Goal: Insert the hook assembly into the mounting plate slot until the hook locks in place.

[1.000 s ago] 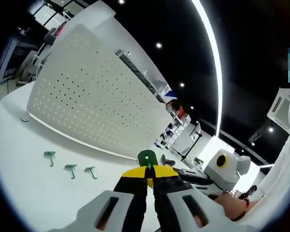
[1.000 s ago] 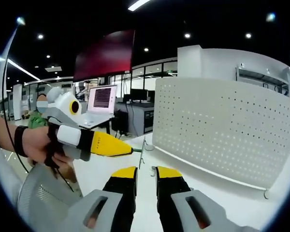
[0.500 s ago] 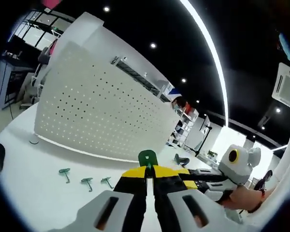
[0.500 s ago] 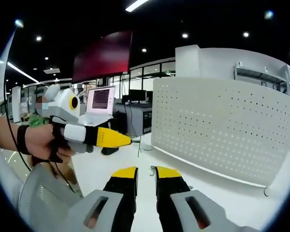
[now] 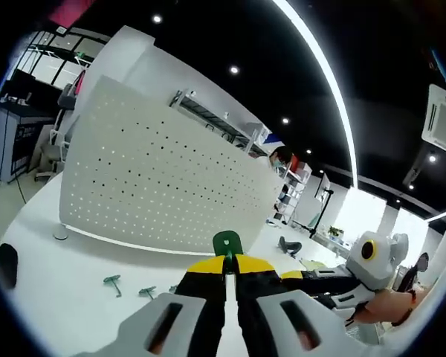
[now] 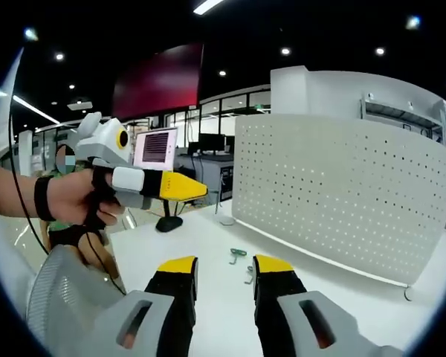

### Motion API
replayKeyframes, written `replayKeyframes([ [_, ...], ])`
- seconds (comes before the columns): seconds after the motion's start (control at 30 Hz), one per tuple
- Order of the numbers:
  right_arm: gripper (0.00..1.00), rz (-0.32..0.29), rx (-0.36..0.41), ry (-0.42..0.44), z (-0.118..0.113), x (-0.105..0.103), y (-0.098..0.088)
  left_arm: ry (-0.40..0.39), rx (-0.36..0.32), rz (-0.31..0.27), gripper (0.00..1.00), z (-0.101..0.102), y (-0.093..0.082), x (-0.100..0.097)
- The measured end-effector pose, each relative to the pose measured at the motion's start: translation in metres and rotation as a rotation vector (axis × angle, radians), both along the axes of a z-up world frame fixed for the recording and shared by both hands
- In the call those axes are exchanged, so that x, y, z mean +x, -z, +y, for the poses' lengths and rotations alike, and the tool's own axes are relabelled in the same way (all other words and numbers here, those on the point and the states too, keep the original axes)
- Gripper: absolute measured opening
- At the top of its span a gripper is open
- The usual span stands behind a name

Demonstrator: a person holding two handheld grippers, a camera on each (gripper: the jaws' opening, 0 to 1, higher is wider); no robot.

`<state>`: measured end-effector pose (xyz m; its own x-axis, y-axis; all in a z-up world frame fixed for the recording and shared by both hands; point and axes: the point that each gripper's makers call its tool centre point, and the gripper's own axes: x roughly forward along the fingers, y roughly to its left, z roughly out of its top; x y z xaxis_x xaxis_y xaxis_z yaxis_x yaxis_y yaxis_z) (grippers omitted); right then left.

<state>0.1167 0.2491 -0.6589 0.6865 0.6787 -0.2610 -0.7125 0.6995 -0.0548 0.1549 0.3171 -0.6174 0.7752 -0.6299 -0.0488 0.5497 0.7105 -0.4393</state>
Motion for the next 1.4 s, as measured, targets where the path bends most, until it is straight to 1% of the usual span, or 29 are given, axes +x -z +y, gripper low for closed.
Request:
replayKeyframes([
  [0.07, 0.36, 0.008, -0.015, 0.008, -0.002, 0.000, 0.003, -0.010, 0.000, -0.005, 0.03, 0.001, -0.002, 0.003],
  [0.13, 0.42, 0.005, -0.019, 0.011, -0.003, 0.000, 0.003, -0.026, 0.007, -0.008, 0.03, 0.004, -0.003, 0.007],
  [0.17, 0.44, -0.003, -0.018, 0.014, -0.004, 0.001, 0.002, -0.033, 0.017, -0.015, 0.03, 0.005, -0.004, 0.010],
  [0.23, 0.46, 0.000, -0.017, 0.019, -0.005, 0.001, 0.002, -0.040, 0.030, -0.023, 0.03, 0.006, -0.006, 0.012],
  [0.33, 0.46, 0.005, -0.025, 0.019, -0.006, 0.000, 0.004, -0.063, 0.043, -0.038, 0.03, 0.010, -0.009, 0.017],
  [0.4, 0.45, 0.008, -0.022, 0.025, -0.007, -0.001, 0.005, -0.067, 0.041, -0.036, 0.03, 0.012, -0.011, 0.019],
  [0.47, 0.45, 0.006, -0.019, 0.027, -0.008, -0.002, 0.005, -0.078, 0.057, -0.054, 0.03, 0.014, -0.013, 0.022],
  [0.53, 0.45, 0.012, -0.024, 0.032, -0.009, -0.003, 0.007, -0.082, 0.063, -0.057, 0.03, 0.016, -0.014, 0.024],
  [0.63, 0.44, 0.014, -0.023, 0.039, -0.011, -0.003, 0.007, -0.099, 0.092, -0.070, 0.02, 0.019, -0.016, 0.028],
  [0.7, 0.44, 0.013, -0.018, 0.047, -0.014, -0.002, 0.006, -0.107, 0.121, -0.109, 0.02, 0.020, -0.021, 0.031],
  [0.73, 0.44, 0.013, -0.018, 0.050, -0.014, -0.002, 0.006, -0.119, 0.150, -0.129, 0.02, 0.022, -0.023, 0.033],
  [0.9, 0.44, 0.013, -0.016, 0.057, -0.017, -0.001, 0.006, -0.133, 0.166, -0.130, 0.02, 0.021, -0.027, 0.039],
  [1.23, 0.44, 0.016, -0.020, 0.056, -0.018, -0.001, 0.008, -0.181, 0.199, -0.167, 0.02, 0.027, -0.036, 0.055],
  [1.3, 0.44, 0.016, -0.022, 0.057, -0.019, -0.001, 0.009, -0.185, 0.207, -0.165, 0.02, 0.028, -0.036, 0.058],
  [1.33, 0.44, 0.017, -0.021, 0.057, -0.019, -0.001, 0.009, -0.191, 0.225, -0.173, 0.02, 0.028, -0.036, 0.059],
  [1.4, 0.43, 0.019, -0.023, 0.056, -0.019, -0.002, 0.010, -0.195, 0.238, -0.189, 0.02, 0.029, -0.039, 0.061],
])
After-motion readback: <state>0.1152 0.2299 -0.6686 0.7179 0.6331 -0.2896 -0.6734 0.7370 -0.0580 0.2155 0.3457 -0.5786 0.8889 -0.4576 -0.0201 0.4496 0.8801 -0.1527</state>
